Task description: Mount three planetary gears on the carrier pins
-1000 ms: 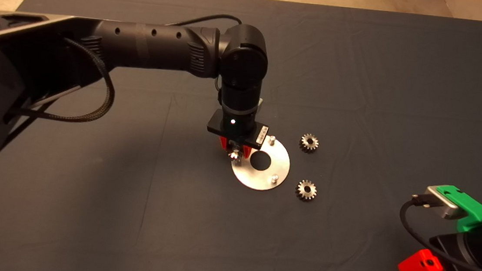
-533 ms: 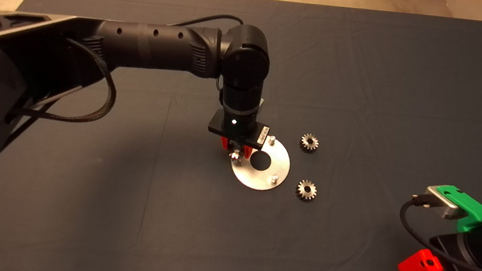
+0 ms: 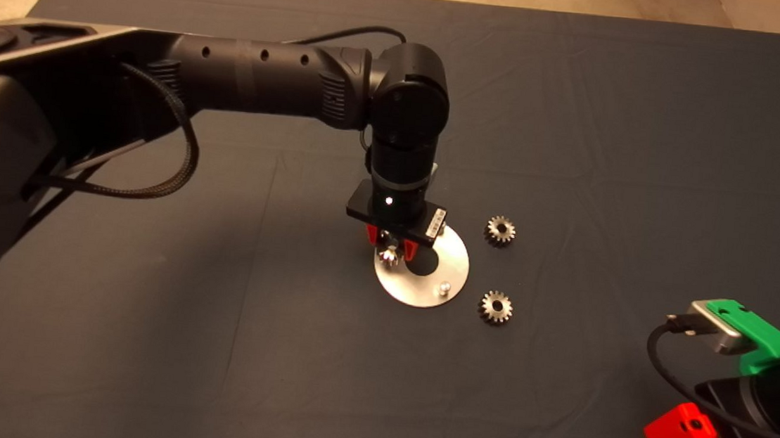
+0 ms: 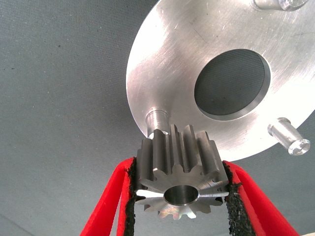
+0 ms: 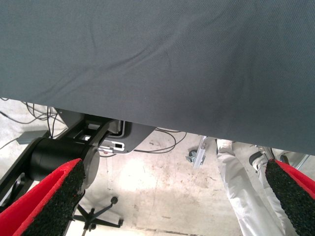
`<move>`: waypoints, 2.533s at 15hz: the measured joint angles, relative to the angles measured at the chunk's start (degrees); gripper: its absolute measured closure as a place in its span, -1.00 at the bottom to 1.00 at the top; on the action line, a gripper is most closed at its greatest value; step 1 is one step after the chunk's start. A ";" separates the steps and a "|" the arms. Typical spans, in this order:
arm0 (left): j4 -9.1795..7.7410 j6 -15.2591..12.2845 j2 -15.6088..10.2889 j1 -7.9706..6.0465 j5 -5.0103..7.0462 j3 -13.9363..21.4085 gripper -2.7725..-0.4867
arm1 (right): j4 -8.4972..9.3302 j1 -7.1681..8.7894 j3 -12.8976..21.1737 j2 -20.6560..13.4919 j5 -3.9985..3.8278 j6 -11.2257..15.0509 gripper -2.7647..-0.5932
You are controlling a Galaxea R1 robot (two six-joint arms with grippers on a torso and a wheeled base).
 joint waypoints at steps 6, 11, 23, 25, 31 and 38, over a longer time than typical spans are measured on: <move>0.01 0.00 0.00 0.00 0.00 0.02 0.56 | 0.00 0.00 0.00 0.00 0.01 0.00 -0.97; 0.21 0.00 0.00 0.00 0.00 0.02 0.56 | 0.01 0.00 0.00 0.00 0.01 0.00 -0.97; 1.13 -0.01 0.02 0.02 0.00 0.18 0.56 | 0.01 0.00 0.00 0.00 0.00 0.00 -0.97; 1.16 -0.01 0.02 0.02 0.00 0.18 0.56 | 0.00 0.00 0.00 0.00 0.01 0.00 -0.97; 1.13 0.00 0.02 0.01 0.00 0.18 0.56 | 0.01 0.02 0.00 0.00 0.00 0.00 -0.97; 1.13 -0.02 0.02 0.02 0.00 0.18 0.56 | 0.01 0.02 0.00 0.00 0.01 0.00 -0.97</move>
